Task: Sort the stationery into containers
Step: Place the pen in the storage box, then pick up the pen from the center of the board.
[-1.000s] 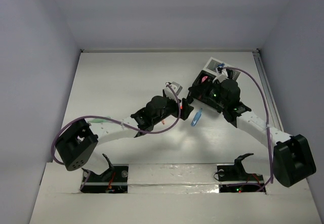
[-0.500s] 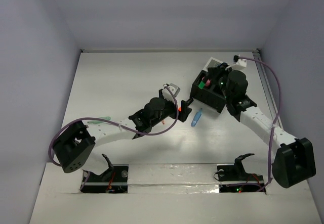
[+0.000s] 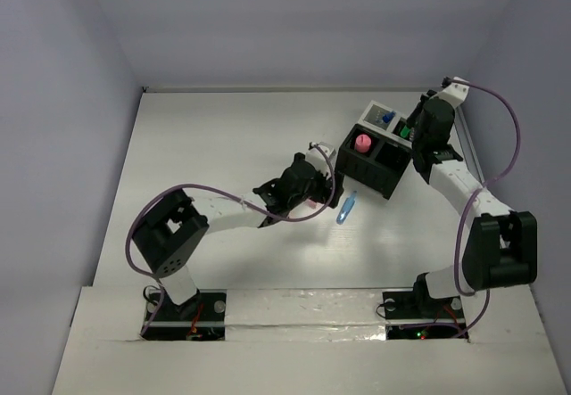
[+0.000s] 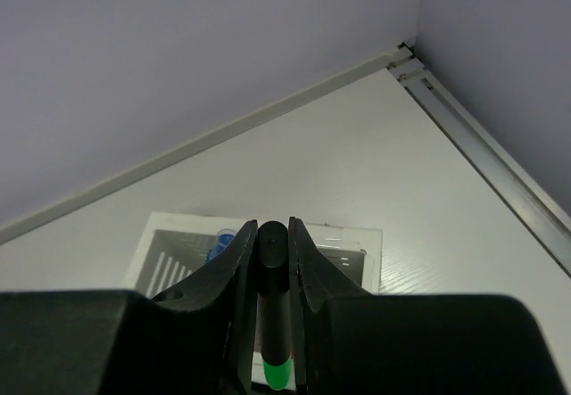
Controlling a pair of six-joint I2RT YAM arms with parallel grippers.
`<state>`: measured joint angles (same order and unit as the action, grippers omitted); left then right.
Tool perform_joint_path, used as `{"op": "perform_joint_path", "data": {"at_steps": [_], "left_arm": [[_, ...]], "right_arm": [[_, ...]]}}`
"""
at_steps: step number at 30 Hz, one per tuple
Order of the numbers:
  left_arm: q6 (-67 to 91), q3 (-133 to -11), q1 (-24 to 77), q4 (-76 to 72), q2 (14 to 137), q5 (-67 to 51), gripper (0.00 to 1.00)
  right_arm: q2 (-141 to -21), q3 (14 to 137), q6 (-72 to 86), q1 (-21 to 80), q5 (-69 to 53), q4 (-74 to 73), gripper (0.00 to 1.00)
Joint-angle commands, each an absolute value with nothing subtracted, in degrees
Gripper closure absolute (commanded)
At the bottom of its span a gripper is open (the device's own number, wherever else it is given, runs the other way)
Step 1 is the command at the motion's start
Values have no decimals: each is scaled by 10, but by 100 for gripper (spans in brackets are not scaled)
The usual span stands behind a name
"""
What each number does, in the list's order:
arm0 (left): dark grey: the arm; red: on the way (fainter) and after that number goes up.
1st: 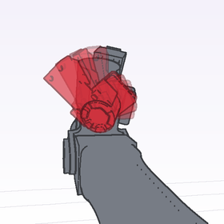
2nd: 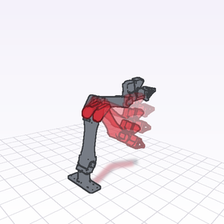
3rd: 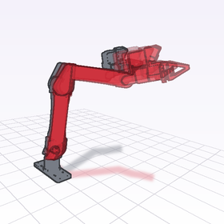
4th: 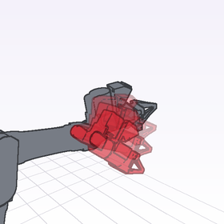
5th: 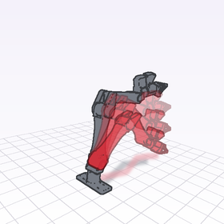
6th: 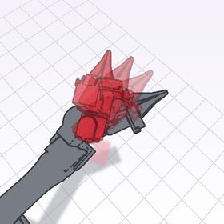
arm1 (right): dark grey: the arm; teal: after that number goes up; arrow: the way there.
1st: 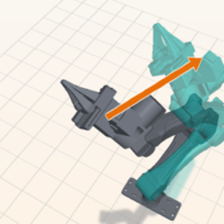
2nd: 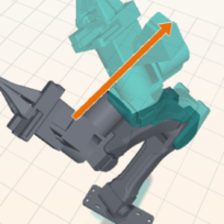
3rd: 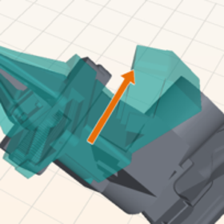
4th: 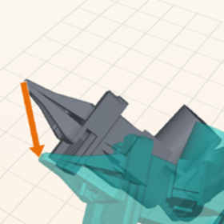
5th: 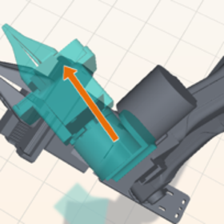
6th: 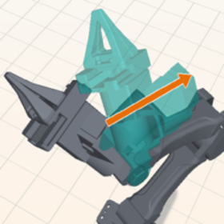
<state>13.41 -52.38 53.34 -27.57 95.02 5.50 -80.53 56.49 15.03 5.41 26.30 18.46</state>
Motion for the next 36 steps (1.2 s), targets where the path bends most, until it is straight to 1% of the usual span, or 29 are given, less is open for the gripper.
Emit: {"op": "perform_joint_path", "data": {"at_steps": [1, 5, 11, 14, 18, 20, 21, 24, 25, 27, 31, 34, 35, 36], "left_arm": [[118, -571, 520, -261, 969, 62, 7], [99, -594, 513, -251, 1013, 69, 9], [76, -621, 513, -229, 1045, 70, 10], [70, -624, 508, -228, 1056, 63, 10], [64, -631, 508, -222, 1074, 51, 11], [62, -635, 503, -221, 1083, 47, 12], [62, -636, 503, -219, 1085, 43, 12], [57, -642, 503, -216, 1092, 34, 14], [56, -645, 503, -215, 1095, 33, 14], [53, -651, 503, -206, 1106, 30, 17], [50, -666, 503, -195, 1124, 25, 21], [48, -670, 503, -191, 1136, 24, 27], [47, -671, 503, -189, 1138, 25, 31], [47, -672, 503, -187, 1143, 26, 38]], "right_arm": [[-829, 602, 119, 47, 288, 206, 100], [-860, 606, 107, 42, 305, 215, 100], [-881, 611, 105, 42, 313, 224, 100], [-883, 602, 110, 42, 317, 235, 99], [-895, 606, 113, 42, 318, 225, 94], [-891, 602, 122, 42, 309, 223, 80], [-889, 598, 125, 42, 305, 222, 66], [-882, 599, 141, 42, 294, 194, 45], [-879, 602, 145, 42, 293, 188, 33], [-863, 601, 151, 42, 280, 178, 27], [-824, 592, 168, 42, 251, 171, 25], [-782, 577, 181, 42, 220, 171, 25], [-773, 573, 191, 47, 200, 172, 25], [-763, 562, 195, 47, 186, 178, 25]]}}
